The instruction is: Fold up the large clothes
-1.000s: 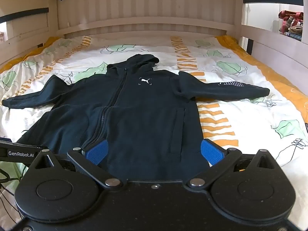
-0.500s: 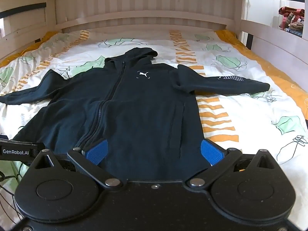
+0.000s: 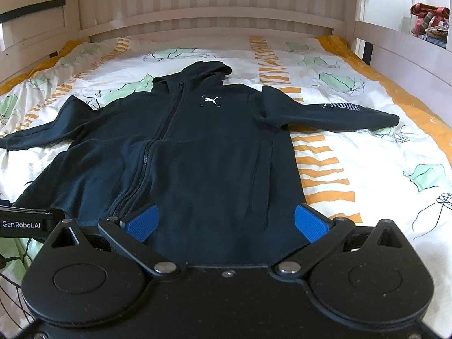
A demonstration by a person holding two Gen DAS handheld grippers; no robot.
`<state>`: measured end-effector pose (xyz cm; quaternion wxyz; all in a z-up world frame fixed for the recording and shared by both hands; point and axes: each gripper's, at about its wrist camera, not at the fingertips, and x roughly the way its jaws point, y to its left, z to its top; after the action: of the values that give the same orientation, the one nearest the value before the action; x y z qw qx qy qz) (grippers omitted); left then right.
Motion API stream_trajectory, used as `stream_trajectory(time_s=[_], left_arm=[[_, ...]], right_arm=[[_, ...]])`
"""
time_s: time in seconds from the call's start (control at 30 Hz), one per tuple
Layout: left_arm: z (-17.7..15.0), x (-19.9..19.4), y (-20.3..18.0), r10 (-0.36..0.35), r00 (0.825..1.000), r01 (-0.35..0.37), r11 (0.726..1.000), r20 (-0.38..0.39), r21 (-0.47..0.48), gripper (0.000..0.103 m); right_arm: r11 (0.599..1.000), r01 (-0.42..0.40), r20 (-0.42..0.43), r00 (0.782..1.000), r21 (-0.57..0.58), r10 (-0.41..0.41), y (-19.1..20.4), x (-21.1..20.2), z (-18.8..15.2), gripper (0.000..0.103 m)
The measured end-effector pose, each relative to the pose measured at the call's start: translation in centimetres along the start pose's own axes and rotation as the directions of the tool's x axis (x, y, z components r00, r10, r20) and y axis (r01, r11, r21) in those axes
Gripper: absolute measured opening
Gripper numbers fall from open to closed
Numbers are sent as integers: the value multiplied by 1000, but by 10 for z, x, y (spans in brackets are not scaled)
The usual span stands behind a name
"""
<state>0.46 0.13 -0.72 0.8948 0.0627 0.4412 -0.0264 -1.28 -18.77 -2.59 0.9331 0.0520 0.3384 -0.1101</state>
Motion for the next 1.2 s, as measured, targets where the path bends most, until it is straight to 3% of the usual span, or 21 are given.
stream_trajectory(time_s=[1.2], left_arm=[[9,22,-1,13,1000,-13,1000,-28,8,101]], right_arm=[[998,-52,-80,995,33,55,-1,29,2,102]])
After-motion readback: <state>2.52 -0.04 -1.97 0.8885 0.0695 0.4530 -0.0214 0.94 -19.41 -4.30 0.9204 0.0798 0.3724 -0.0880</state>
